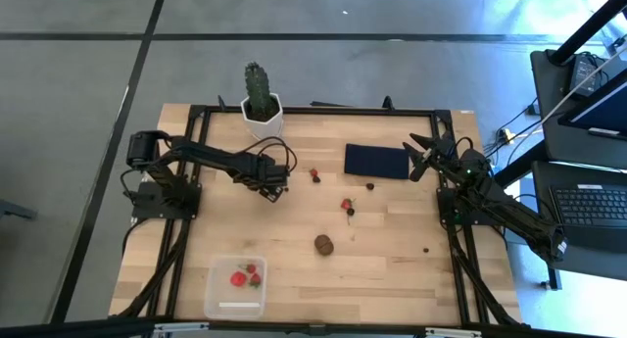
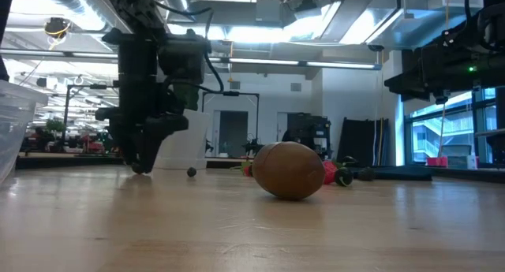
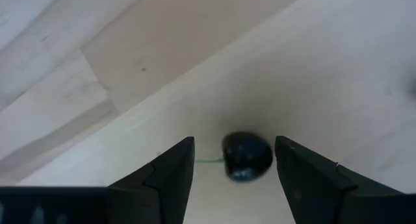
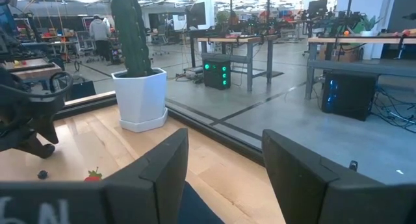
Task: Pick and placing Produce into tupperware
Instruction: Put the black cherry in the transparent bin
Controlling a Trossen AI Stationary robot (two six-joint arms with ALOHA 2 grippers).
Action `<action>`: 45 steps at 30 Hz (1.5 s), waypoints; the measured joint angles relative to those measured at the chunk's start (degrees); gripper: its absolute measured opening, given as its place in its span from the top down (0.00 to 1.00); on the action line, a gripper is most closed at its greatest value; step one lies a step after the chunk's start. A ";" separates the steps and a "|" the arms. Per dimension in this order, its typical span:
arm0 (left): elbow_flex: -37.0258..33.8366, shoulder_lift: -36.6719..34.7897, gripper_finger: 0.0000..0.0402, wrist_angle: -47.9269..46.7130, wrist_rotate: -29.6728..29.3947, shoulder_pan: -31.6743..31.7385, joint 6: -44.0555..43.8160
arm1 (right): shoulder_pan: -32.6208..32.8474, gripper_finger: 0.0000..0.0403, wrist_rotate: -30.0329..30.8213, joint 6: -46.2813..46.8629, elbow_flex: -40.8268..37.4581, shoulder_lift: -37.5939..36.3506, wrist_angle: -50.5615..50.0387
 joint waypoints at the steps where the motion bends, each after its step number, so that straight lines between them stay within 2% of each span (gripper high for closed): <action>1: 0.00 0.00 0.50 0.02 0.13 -0.05 0.06 | 0.01 0.51 0.01 -0.02 0.02 0.01 0.01; 20: 0.00 0.00 0.65 0.26 0.09 -0.01 0.22 | 0.02 0.51 -0.01 -0.04 0.00 0.00 -0.01; 37: -2.80 -0.41 0.71 4.11 0.86 -0.03 0.24 | 0.01 0.51 -0.01 0.05 0.00 0.00 0.00; 45: -2.89 -0.38 0.71 4.66 0.92 -0.03 4.01 | 0.02 0.51 -0.01 0.05 0.02 0.00 0.01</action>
